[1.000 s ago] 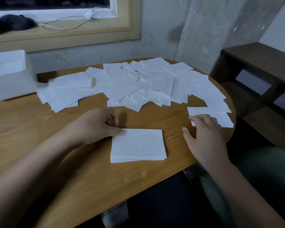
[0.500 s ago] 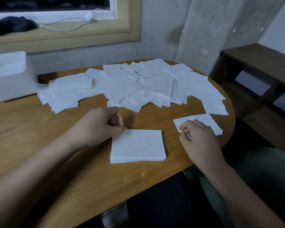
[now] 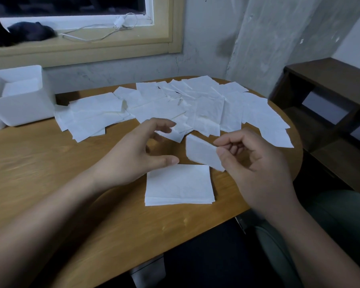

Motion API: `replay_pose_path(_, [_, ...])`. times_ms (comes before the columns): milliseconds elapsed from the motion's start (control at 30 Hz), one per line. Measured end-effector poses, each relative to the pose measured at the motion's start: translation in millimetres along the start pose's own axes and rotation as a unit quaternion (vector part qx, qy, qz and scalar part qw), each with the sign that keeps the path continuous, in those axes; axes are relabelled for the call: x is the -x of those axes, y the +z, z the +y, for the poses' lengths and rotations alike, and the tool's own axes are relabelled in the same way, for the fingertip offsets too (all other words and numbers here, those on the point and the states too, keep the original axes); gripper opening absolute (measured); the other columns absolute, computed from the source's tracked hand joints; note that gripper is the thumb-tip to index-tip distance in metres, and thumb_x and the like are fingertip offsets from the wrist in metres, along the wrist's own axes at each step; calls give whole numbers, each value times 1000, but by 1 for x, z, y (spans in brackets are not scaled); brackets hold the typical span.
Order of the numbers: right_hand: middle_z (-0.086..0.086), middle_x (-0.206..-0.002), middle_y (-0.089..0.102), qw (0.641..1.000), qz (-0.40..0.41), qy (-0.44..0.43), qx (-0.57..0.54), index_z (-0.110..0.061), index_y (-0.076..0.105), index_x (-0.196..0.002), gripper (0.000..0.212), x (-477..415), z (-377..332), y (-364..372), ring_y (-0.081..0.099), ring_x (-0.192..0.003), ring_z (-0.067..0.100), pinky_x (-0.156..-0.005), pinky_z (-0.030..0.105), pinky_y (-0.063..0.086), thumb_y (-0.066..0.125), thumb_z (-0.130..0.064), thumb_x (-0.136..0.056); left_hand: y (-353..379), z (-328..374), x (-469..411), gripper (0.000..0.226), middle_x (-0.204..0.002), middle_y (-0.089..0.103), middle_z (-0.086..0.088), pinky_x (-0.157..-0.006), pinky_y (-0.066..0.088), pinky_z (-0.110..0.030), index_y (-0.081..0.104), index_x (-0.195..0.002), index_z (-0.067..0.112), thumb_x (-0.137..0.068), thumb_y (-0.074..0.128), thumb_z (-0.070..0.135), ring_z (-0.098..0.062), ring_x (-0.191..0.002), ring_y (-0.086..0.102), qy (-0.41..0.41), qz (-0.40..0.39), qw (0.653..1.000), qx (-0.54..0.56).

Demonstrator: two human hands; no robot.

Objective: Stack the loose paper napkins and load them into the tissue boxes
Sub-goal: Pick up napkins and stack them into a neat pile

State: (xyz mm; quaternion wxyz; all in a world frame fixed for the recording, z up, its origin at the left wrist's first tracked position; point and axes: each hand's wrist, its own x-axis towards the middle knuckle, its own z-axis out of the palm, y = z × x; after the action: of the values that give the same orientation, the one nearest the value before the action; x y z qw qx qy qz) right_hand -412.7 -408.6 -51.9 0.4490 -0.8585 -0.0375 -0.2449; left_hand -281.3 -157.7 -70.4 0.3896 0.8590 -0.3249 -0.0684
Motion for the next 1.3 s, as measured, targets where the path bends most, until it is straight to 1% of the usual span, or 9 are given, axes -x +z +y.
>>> replay_pose_path(133, [-5,-96,70,999,-7,-35,-31,-17,75,-104,16,-1,-7,4,66,-96,22,-86,34,55,74,-2,-97,2,3,1,61,-146,56,23,-101,55,-32,59,-142,41,-86,79,56,-3,-135,55,25,8,1000,8])
replay_pose_path(300, [-5,-97,70,998,0,-30,-61,-18,75,-105,17,-1,-8,5,67,-97,24,-87,34,56,74,-4,-97,2,9,4,11,-122,71,15,-96,55,-42,78,-103,33,-94,78,39,-17,-113,69,42,19,996,77])
replay_pose_path(367, [-7,-98,72,996,7,0,-84,-20,75,-107,17,-2,-6,5,69,-99,22,-88,32,57,74,-6,-98,0,12,5,13,-110,76,3,-89,58,-52,78,-101,25,-95,78,36,-27,-96,71,21,29,991,132])
replay_pose_path(467, [-9,-101,74,991,19,70,-110,-24,74,-109,14,-4,-2,6,71,-101,15,-86,22,57,75,-15,-99,-5,16,6,18,-98,74,-11,-83,54,-53,75,-99,15,-97,77,33,-44,-94,66,4,48,984,169])
replay_pose_path(667, [-13,-103,77,978,-29,166,-124,-26,72,-115,20,-4,6,14,74,-94,7,-83,20,59,78,-29,-96,-10,23,6,15,-97,80,-8,-84,60,-32,77,-98,12,-97,77,27,-28,-91,78,-42,21,975,216])
replay_pose_path(800, [1,-88,78,972,-59,191,-121,-15,74,-103,4,0,16,18,74,-74,13,-68,22,56,74,-19,-101,-9,22,6,19,-101,80,-14,-91,57,-43,80,-101,17,-95,78,34,-38,-97,76,-71,-18,973,220])
replay_pose_path(1000, [9,-80,78,945,-50,282,-158,-11,76,-102,5,9,25,20,70,-68,17,-61,28,52,73,-15,-100,-14,11,1,40,-110,82,-6,-103,58,-46,73,-122,27,-85,90,26,-27,-106,78,-154,-140,958,195])
replay_pose_path(1133, [9,-83,80,938,-67,307,-149,-12,74,-106,8,14,28,18,70,-68,23,-58,30,51,75,-14,-99,-12,1,-2,28,-111,81,3,-89,56,-39,77,-111,37,-86,89,33,-22,-110,75,-178,-99,965,163])
replay_pose_path(1300, [3,-82,80,936,-128,312,-97,-17,68,-112,19,18,25,19,75,-66,18,-58,31,49,78,-15,-96,-6,-3,-4,16,-104,81,14,-108,54,-49,80,-97,35,-85,89,38,-12,-110,72,-203,-83,971,96])
